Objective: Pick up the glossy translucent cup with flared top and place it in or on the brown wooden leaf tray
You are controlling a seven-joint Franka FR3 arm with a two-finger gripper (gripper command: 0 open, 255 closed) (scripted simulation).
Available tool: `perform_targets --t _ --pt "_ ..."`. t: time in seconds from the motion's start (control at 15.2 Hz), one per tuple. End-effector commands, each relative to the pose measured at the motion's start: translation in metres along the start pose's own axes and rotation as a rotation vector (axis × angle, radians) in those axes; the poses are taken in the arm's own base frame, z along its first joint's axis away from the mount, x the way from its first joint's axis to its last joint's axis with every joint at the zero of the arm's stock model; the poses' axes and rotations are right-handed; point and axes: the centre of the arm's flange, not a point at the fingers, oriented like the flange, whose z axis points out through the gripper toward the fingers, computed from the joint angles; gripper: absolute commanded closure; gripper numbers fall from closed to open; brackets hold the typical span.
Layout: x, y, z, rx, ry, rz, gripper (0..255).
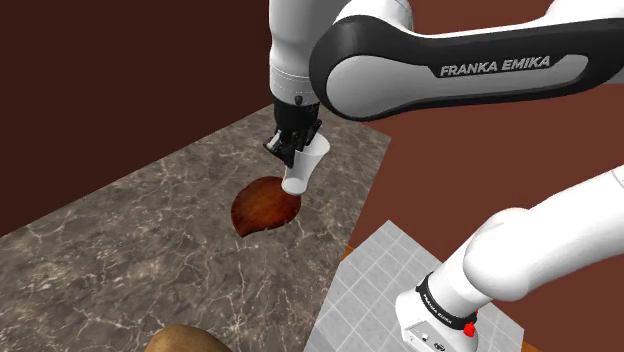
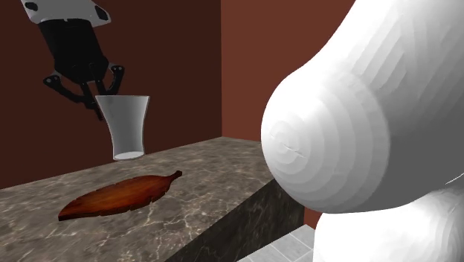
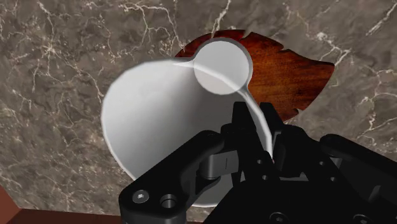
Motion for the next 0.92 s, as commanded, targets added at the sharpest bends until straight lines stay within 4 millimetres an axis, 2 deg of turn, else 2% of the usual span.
perform_targets --t 0.0,0.13,0.2,0.86 --pt "0.026 0.007 -0.001 0.000 0.000 0.000 255" --pt "0.052 0.013 -0.003 0.000 0.000 0.000 255" --pt "0.070 0.018 -0.005 0.000 0.000 0.000 255" --pt "0.068 0.004 0.046 0.000 0.000 0.000 255"
